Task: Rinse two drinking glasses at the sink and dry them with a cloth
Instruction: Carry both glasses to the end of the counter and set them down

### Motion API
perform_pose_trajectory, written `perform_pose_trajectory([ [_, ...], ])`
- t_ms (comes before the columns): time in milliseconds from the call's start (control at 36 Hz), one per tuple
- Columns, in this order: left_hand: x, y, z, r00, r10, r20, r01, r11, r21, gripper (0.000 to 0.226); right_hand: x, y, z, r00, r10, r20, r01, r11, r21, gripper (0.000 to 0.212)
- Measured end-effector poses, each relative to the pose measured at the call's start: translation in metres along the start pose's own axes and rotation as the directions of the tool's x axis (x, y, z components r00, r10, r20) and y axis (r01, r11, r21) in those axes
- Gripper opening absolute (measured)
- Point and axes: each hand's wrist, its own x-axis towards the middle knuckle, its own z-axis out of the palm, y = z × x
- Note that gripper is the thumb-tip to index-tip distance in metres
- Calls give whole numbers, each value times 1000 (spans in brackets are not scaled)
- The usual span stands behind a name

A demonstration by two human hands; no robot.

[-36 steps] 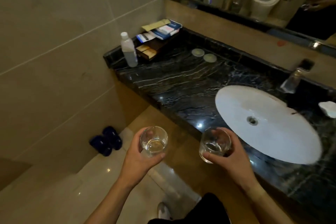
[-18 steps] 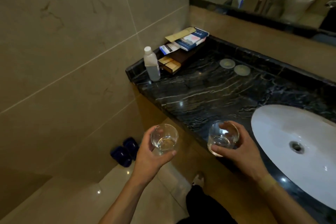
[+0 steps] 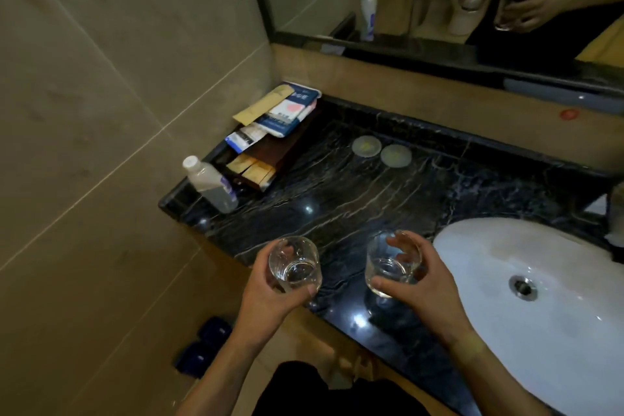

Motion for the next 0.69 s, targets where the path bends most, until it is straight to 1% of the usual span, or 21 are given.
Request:
perform_pose_trajectory([
  [139, 42, 5, 17, 991, -9, 132, 5, 1000, 26, 81, 5, 4, -11, 991, 38, -128, -37, 999, 11, 85],
  [250, 74, 7, 31, 971, -5, 238, -12, 998, 68, 85, 6, 9, -16, 974, 62, -219, -64, 998, -6, 83],
  [417, 127, 11, 44, 909, 8, 416, -51, 994, 92, 87, 14, 14, -12, 937, 148, -318, -148, 989, 23, 83],
  [556, 171, 10, 46, 871, 30, 490, -80, 993, 82, 81, 32, 11, 5, 897, 209, -389, -206, 977, 50, 84],
  [694, 211, 1, 38, 842, 26, 539, -83, 993, 83, 85, 55, 9, 27, 879, 200, -434, -211, 977, 22, 83],
])
